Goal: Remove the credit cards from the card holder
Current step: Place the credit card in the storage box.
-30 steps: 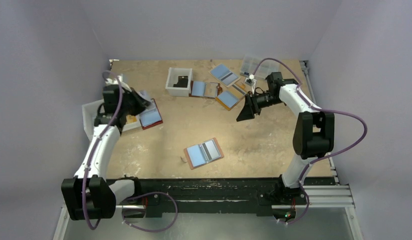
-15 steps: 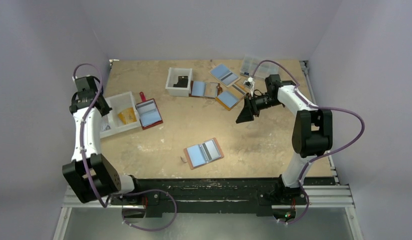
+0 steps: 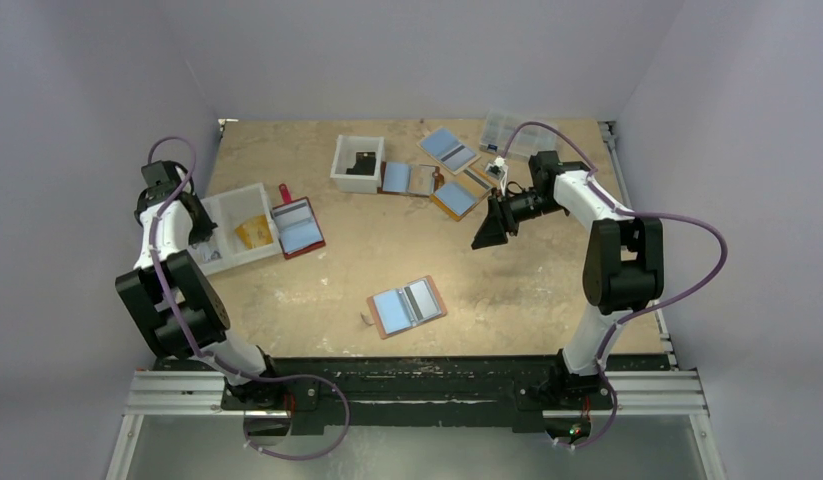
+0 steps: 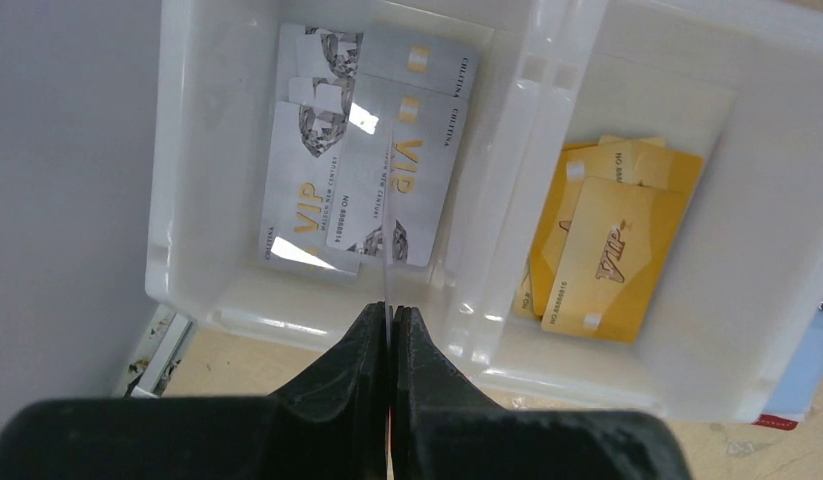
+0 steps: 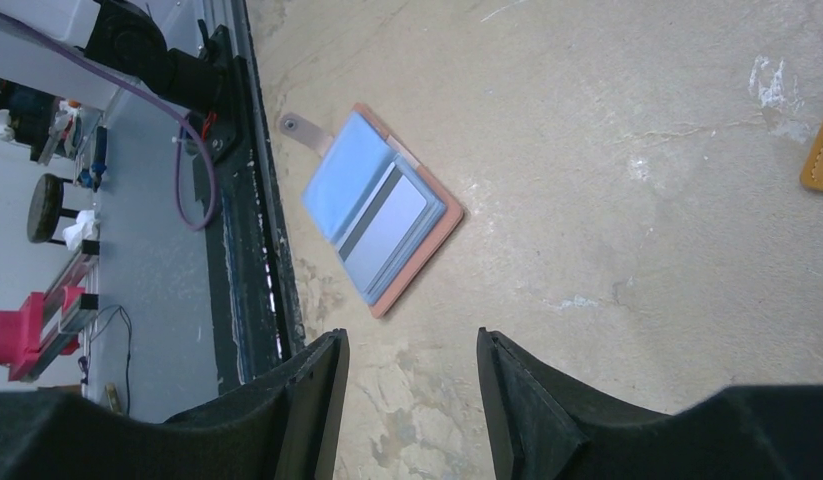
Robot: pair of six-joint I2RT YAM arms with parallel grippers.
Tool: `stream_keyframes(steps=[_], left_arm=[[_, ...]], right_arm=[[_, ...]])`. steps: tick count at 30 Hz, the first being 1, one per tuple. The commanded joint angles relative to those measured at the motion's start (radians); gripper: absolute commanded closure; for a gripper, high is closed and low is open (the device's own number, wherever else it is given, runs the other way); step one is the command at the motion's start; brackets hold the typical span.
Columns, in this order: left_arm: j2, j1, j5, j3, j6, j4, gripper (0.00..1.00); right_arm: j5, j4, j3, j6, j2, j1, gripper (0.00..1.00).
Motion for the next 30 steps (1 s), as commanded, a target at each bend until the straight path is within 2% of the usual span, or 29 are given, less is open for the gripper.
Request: stream_keyframes(steps=[1,5,6,11,13,18,21,24,26,28,30], left_arm=[[0.038,0.052,0.087,0.019,0.017,0.075,1.00],[0.062,0.064,0.128,0.023,0.005,0.085,1.00],[0.068,0.066,0.124,0.023,0.000,0.085,0.96],[0.077,0.075,-0.018,0.041,-0.059,0.056,0.65],[0.077,0.076,-0.071,0.062,-0.093,0.033,0.58],[0.060,0.077,-0.164,0.109,-0.173,-0.027,0.54],[0.018,0.077,-0.173,0.125,-0.208,-0.046,0.54],[-0.039,0.076,-0.122,0.132,-0.230,-0.050,0.53],[-0.078,0.076,-0.032,0.121,-0.245,-0.035,0.47],[-0.116,0.076,0.070,0.080,-0.289,-0.002,0.33],[-0.152,0.076,0.237,0.025,-0.347,0.053,0.16]], right_arm=[[-0.030,-0.020,0.001,-0.030,-0.012,0.001,0.43],[-0.030,-0.026,0.005,-0.034,-0.004,0.002,0.43],[-0.031,-0.031,0.006,-0.039,-0.001,0.002,0.43],[-0.034,-0.051,0.012,-0.058,0.011,0.002,0.44],[-0.036,-0.054,0.014,-0.061,0.013,0.001,0.44],[-0.037,-0.066,0.019,-0.071,0.018,0.002,0.44],[-0.037,-0.068,0.018,-0.075,0.019,0.001,0.45],[-0.035,-0.073,0.017,-0.086,0.018,0.001,0.45],[-0.034,-0.088,0.017,-0.112,0.015,0.002,0.45],[-0.034,-0.102,0.017,-0.141,0.010,0.003,0.45],[-0.039,-0.126,0.017,-0.188,-0.001,0.004,0.45]])
